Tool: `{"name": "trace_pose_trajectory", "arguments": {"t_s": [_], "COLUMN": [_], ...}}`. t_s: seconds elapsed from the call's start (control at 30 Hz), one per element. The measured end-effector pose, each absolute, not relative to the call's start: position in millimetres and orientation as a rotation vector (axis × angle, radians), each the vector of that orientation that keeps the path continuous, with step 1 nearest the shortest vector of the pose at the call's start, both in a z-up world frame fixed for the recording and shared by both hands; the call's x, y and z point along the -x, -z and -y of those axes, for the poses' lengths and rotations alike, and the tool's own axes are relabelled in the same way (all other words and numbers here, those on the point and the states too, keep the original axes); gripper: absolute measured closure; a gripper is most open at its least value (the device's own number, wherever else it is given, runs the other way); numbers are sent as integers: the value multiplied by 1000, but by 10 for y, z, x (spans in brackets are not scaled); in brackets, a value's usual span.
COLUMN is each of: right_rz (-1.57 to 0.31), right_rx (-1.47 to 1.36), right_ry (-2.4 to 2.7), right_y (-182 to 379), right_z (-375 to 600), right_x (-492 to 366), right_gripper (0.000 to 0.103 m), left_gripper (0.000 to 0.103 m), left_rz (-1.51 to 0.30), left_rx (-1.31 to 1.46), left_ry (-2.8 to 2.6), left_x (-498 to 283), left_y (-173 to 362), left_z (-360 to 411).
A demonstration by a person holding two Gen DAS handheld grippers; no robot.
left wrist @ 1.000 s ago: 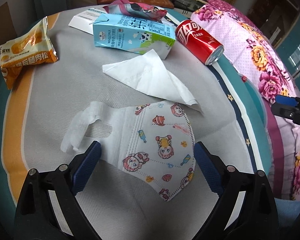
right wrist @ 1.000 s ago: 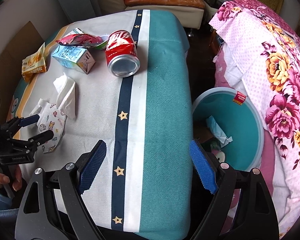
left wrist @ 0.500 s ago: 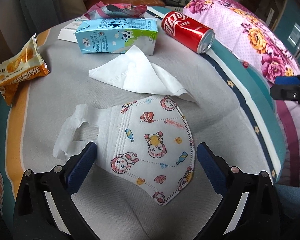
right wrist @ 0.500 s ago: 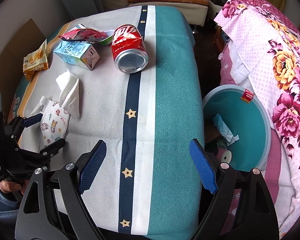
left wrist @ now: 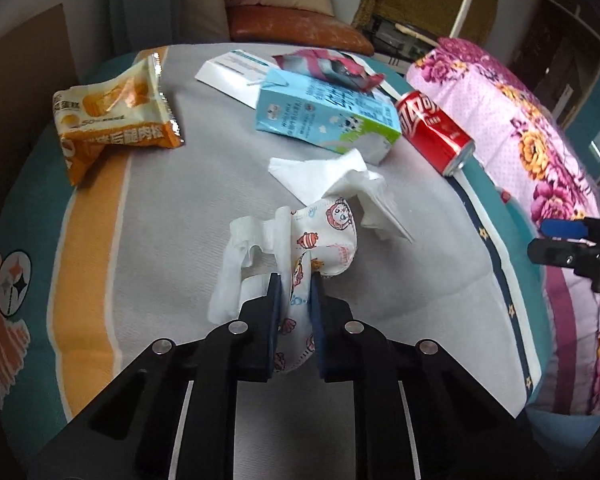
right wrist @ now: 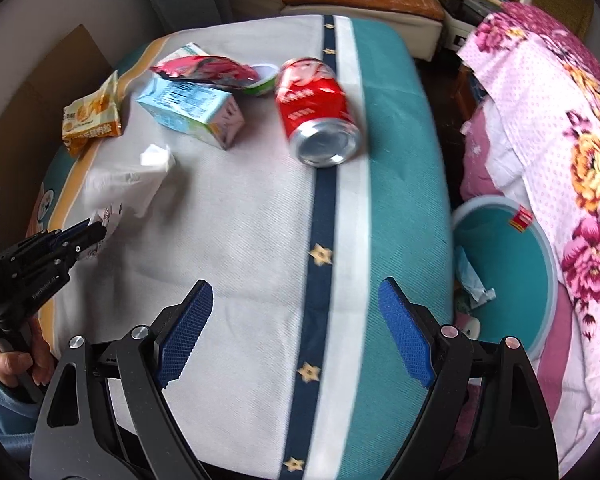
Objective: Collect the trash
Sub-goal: 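Grasp the white cartoon face mask with the left tool while the right grasps the white tissue, then carry the face mask and tissue over the teal bin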
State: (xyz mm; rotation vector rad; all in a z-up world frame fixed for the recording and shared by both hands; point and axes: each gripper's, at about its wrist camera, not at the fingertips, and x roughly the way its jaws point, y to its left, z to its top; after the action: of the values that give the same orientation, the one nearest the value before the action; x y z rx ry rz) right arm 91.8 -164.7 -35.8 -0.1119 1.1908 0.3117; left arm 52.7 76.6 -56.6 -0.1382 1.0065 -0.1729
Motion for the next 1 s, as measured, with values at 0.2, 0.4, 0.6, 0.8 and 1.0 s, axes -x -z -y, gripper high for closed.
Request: {"name": "trace_pose_trajectory", "arguments": {"t_s": [0.2,0.4,0.6,0.8,1.0], "right_rz": [-1184,-1221,-1259,-1208,-1195], "right_rx": [150,190,219,263,288], "right_ry": [-431,-534,-594,-622,-630], "right_y": [412,611,860,929,866], "right_z": [1066,512,132,-47,-23], "right_x": [-1151,-1293,-1322,-1239,-1164], "right_gripper": [22,22,22,29,90], "left_gripper": [88,88,88,88,88], "left_rz": [-979,-968,-968,-974,-976], "left_rx": [240,301,357,362,370], "left_ry": [144,92,45,51,67], "left_x": [-536,-519,-544,-566,-602], "left_y": [473,489,507,514,537], "left_z": [-1182,-1590,-1953,-1976,-1893]}}
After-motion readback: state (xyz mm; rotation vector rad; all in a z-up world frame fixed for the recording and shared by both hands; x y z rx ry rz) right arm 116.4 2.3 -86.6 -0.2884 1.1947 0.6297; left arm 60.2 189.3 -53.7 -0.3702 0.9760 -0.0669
